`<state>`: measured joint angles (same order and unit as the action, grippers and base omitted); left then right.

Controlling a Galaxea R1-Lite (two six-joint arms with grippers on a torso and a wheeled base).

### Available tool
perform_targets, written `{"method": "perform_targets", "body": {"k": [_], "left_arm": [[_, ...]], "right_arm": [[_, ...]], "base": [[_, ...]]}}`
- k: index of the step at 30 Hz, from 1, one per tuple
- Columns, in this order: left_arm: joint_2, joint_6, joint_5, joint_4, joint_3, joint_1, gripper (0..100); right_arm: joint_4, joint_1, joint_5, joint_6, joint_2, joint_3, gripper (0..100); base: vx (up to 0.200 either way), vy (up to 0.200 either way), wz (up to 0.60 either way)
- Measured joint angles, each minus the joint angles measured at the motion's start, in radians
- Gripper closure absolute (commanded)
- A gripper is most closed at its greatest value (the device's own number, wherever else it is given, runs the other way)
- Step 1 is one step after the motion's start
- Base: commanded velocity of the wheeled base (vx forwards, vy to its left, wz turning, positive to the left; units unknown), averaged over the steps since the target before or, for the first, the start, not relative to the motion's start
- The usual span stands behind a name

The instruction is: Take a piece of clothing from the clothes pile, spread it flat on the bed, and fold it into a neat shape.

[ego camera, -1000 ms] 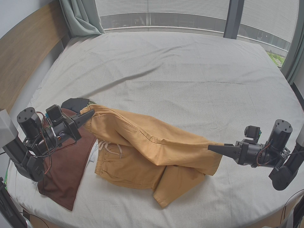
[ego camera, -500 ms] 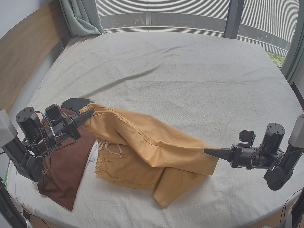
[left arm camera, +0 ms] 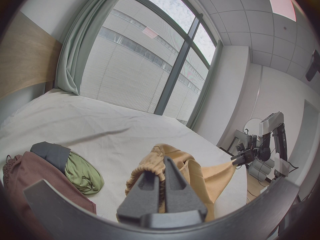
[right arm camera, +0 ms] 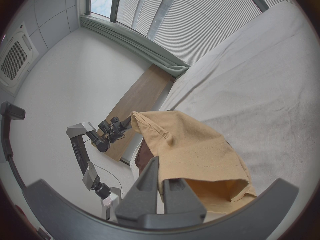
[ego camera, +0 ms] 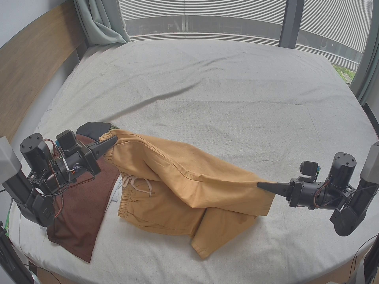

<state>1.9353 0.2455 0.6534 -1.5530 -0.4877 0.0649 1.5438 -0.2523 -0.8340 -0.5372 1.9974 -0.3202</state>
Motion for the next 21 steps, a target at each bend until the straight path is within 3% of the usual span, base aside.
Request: {"method": "perform_targets", "body": {"k": [7,21], "left_arm": [[-0.012,0.006,0.0,0.0,0.002,0.012,100],[-0.041,0.006,0.001,0.0,0.008,0.016,100]], "right_arm": [[-0.003,0.003,0.044,-0.009,-0.089,0.007,100],[-0.003,0.039,0.049,-0.087,-0.216,-0.016,100]], "base": [[0.0,0.0,0.0],[0.0,0.0,0.0]]}}
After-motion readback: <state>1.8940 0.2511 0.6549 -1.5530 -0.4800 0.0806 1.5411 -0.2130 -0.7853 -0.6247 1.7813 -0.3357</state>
